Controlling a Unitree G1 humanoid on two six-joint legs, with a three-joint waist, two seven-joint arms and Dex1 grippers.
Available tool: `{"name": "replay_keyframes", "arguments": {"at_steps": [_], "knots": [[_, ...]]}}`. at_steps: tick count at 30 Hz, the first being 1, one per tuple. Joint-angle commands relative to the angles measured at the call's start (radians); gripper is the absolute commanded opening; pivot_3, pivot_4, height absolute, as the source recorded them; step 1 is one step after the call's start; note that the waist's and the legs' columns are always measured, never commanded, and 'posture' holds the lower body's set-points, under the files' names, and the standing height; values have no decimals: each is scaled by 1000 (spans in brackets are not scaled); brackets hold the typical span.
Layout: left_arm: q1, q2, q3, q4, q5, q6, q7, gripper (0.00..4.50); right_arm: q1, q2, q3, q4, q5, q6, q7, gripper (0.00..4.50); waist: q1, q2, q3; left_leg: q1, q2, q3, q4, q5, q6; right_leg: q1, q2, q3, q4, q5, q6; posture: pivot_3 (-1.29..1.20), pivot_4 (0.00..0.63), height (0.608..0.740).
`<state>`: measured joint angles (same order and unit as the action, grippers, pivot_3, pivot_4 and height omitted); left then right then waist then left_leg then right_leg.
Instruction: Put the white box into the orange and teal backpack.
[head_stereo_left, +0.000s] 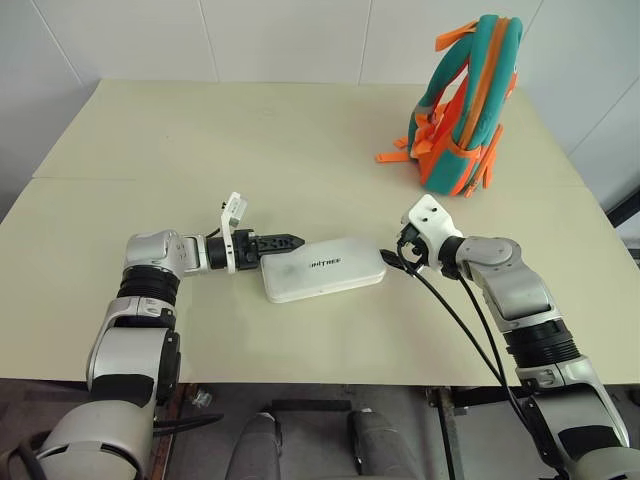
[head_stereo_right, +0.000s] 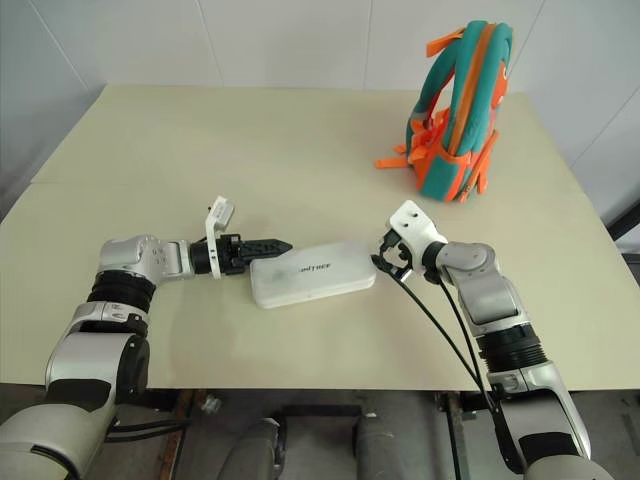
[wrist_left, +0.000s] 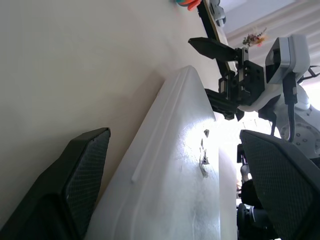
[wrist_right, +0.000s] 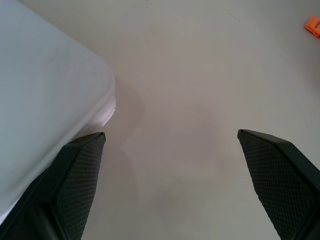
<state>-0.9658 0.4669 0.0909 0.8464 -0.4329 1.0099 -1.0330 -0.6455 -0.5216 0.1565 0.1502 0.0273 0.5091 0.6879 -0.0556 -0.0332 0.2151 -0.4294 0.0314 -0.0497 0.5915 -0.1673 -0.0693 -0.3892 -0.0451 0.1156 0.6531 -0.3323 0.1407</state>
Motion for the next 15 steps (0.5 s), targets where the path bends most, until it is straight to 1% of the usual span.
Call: {"name": "replay_keyframes", "arguments": {"at_steps": [1,4,8,12,15], "knots": [[30,52,51,48,24,-9,93,4453,-1,-10,-7,-32,-6,-2,3,4481,-9,0,0,2,0,0,0,0,0,1,0,1,0,0,0,0,150,740],[87,114,68,-40,6,65,77,4453,-10,-11,-8,-17,-11,-9,4,4481,-32,0,0,9,0,1,-2,0,0,7,0,1,0,0,-1,0,150,740],[177,172,104,-172,-43,178,81,4453,-18,-6,-2,-8,-13,-17,13,4481,-46,0,0,10,1,1,-6,0,0,6,0,2,-1,-1,-2,0,150,740],[267,186,163,-321,-103,284,119,4453,-33,3,8,9,-14,-27,26,4481,-44,0,0,10,1,1,-10,0,0,5,0,2,-1,-2,-2,0,150,740],[329,173,213,-419,-147,371,164,4453,-48,12,13,24,-15,-34,29,4481,-40,0,0,9,1,1,-10,-1,-2,4,0,2,-1,-4,-2,0,150,740]]}}
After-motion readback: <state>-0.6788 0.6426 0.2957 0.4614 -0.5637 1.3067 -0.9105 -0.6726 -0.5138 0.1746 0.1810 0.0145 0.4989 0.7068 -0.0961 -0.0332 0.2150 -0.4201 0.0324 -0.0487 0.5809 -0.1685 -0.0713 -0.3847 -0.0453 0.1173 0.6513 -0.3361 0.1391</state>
